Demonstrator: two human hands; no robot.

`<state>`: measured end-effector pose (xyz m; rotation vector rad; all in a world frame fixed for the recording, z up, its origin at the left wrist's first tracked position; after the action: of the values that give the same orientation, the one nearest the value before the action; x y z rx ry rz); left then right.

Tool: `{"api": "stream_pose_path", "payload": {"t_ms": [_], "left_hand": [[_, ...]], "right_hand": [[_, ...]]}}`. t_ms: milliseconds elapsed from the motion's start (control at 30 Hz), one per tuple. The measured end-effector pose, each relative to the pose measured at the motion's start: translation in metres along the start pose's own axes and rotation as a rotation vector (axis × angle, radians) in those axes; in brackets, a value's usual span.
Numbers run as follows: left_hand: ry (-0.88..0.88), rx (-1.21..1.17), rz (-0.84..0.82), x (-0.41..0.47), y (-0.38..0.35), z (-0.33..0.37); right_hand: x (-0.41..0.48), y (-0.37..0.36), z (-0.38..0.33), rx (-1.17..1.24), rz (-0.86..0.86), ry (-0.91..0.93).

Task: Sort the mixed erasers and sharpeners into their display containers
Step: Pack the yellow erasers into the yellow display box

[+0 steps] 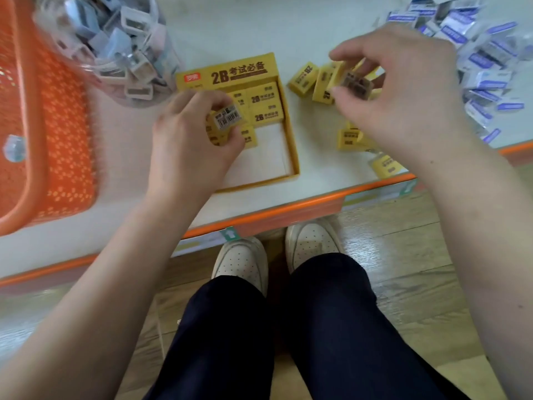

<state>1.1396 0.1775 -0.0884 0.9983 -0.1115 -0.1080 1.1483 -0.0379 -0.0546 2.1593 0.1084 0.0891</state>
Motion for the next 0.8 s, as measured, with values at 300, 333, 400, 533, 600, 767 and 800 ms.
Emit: {"api": "stream_pose_path", "payload": {"t_ms": [300,333,400,533,600,767,800], "left_hand": [[-0.115,0.058,-0.077,0.005,-0.002,-0.005],[-0.141,0.035,-0.051,0.002,-0.001,-0.005],[-0.197,0.002,-0.003,-0.005,0.000,-0.003],[-0.232,-0.015,0.051,-0.011,0.000,-0.005],[-0.277,-0.021,0.056,-0.012,0.000,-0.007],[-0.143,-0.072,0.110,-0.011,0.004,-0.007],[-0.103,-0.105,0.105,-0.011,0.005,-0.006]], "right_hand": [[0.004,-0.048,-0.043,0.077,-0.174,0.177],[0.003,-0.051,-0.043,0.082,-0.188,0.170],[0.001,-0.054,-0.042,0.112,-0.221,0.150],[-0.001,-0.056,-0.041,0.233,-0.238,0.106],[-0.002,-0.056,-0.043,0.275,-0.233,0.116],[-0.003,-0.057,-0.041,0.246,-0.185,0.182],[-0.003,-0.057,-0.039,0.218,-0.167,0.195]]}}
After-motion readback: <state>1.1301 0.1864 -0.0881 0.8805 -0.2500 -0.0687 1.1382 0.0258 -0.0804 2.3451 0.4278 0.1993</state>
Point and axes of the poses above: each hand's wrist, its own x-axis towards the middle knuckle, its own y-axis out of the back of the hand, z = x × y, the point moved 1 cm from there along x, towards the middle knuckle, and after that the axes turned 8 degrees about -z, right-handed, at the moved point
